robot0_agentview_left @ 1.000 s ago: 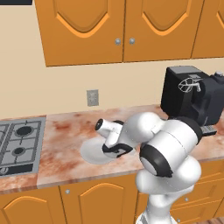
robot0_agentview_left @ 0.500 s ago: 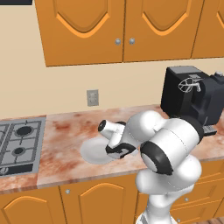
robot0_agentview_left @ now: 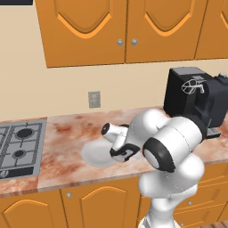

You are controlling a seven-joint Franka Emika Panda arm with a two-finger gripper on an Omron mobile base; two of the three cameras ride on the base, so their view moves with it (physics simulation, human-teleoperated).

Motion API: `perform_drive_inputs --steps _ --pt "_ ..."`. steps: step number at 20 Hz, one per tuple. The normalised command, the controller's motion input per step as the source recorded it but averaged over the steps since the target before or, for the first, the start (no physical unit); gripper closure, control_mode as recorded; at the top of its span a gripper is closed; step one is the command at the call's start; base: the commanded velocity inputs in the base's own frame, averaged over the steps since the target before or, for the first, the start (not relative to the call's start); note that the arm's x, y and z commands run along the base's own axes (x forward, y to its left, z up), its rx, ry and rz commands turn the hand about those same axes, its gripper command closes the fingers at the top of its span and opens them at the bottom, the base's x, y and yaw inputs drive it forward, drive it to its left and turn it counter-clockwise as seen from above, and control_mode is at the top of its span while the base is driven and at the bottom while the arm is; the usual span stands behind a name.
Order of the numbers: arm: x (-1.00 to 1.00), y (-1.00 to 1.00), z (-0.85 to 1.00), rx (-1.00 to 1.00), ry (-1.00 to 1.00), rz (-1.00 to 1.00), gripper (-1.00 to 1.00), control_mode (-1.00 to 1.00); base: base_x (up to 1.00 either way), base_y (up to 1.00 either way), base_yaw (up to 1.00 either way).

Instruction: Add butter and sugar cubes to the stand mixer bowl and then turn on the stand mixer to begin making frosting.

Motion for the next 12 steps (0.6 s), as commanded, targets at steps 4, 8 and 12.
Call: perform_drive_inputs --steps 4,8,12 --pt "0.05 0.00 -0.21 0.00 0.00 0.00 -1.00 -1.00 0.00 0.00 0.00" --pt "0.01 0.00 -0.32 -0.01 0.00 0.00 -1.00 -1.00 0.00 0.00 0.00" --pt "0.00 0.01 -0.36 -0.02 0.00 0.00 1.00 -1.00 0.00 0.00 0.00"
